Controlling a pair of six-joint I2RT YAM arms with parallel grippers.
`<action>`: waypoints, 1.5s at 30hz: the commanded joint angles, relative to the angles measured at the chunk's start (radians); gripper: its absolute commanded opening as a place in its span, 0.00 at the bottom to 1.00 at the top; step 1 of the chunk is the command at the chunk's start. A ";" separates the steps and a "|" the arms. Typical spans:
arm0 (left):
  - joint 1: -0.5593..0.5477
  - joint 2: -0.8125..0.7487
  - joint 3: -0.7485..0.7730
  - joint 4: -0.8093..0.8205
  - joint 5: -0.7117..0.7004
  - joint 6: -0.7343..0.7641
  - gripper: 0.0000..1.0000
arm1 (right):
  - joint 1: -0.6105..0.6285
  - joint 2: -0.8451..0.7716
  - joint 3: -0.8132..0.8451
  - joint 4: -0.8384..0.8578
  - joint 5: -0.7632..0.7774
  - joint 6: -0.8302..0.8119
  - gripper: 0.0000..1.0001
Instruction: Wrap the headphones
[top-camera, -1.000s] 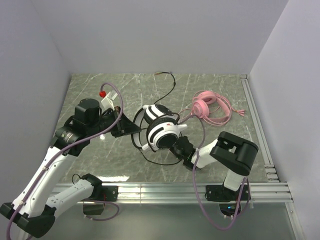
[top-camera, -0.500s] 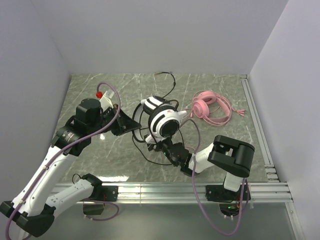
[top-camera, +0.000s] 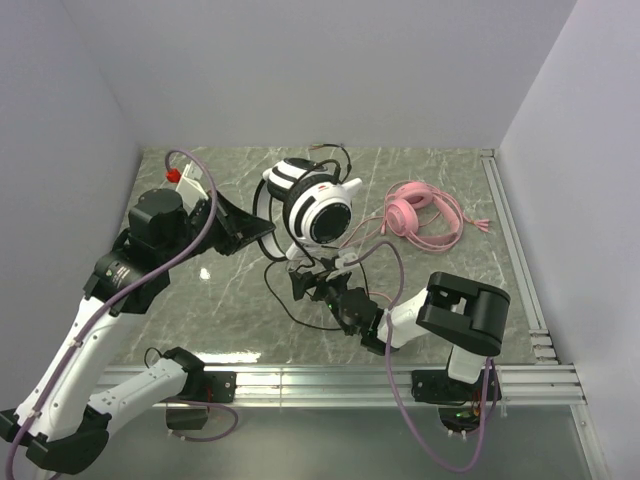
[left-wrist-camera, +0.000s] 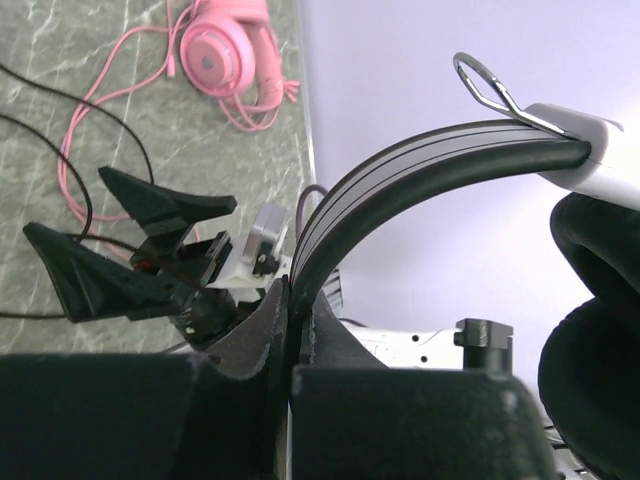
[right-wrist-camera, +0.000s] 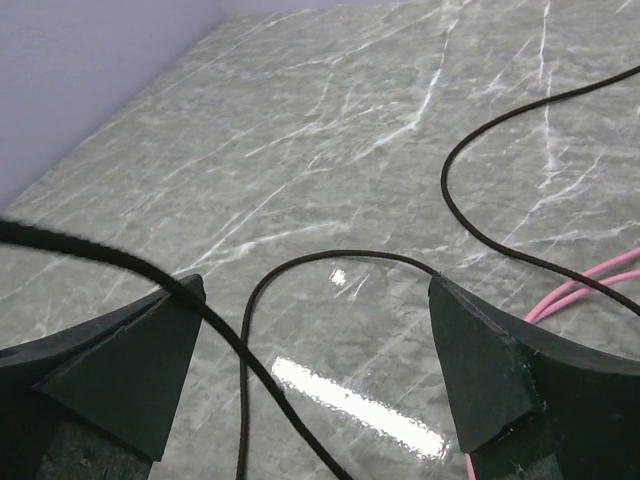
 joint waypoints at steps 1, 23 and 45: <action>-0.005 -0.009 0.060 0.084 -0.021 -0.045 0.00 | 0.015 -0.047 0.007 0.461 0.040 -0.016 1.00; -0.004 -0.081 0.004 0.089 -0.050 -0.032 0.00 | 0.104 0.033 0.239 0.459 0.150 -0.362 0.99; -0.004 -0.063 0.057 -0.054 0.148 0.082 0.00 | -0.056 -0.044 0.014 0.459 -0.178 -0.064 0.43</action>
